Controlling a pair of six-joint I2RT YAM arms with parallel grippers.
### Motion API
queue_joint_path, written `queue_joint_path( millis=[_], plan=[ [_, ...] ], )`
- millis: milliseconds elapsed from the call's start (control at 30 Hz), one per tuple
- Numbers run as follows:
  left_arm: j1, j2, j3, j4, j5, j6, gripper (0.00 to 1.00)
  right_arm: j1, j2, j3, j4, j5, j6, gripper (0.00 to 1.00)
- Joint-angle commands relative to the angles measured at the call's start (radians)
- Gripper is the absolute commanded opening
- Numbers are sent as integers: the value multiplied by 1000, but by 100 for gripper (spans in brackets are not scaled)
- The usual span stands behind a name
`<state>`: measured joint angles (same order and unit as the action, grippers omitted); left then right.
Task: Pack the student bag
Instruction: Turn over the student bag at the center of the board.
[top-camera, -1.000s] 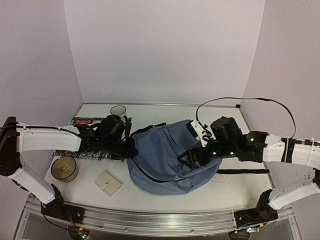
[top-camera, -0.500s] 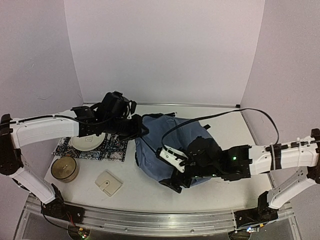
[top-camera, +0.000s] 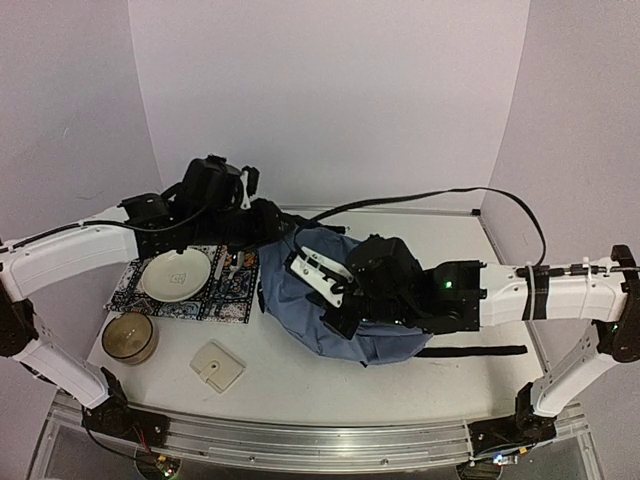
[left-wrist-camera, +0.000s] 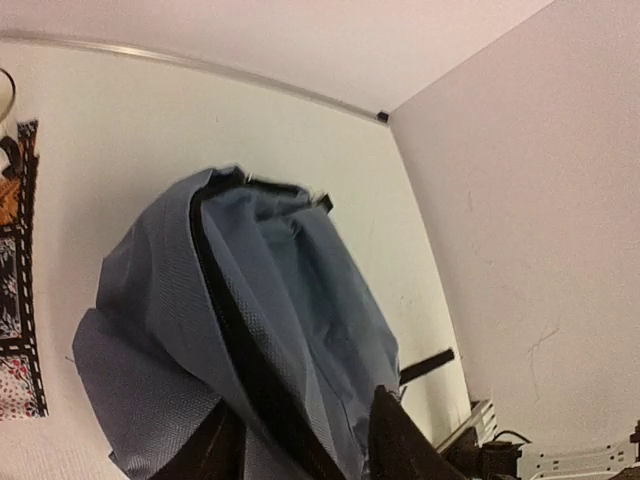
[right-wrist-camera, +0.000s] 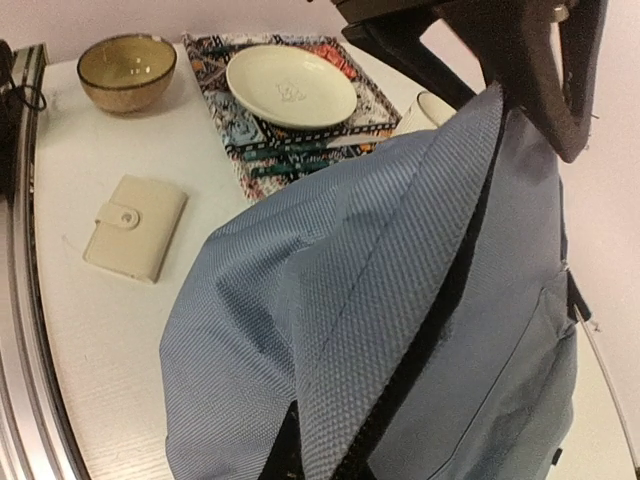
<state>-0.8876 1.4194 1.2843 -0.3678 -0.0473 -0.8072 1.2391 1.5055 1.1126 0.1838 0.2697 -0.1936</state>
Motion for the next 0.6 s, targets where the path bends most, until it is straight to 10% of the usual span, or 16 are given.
queue_joint_path(
  millis=[0, 200, 567],
  plan=[
    [22, -163, 84, 62, -202, 83, 53, 10, -44, 183, 68, -58, -4, 0],
    [26, -300, 73, 12, -350, 149, 81, -29, -37, 350, 74, -96, 59, 0],
    [26, -325, 17, -54, -322, 180, 87, -400, -193, 131, 226, -202, 539, 0]
  ],
)
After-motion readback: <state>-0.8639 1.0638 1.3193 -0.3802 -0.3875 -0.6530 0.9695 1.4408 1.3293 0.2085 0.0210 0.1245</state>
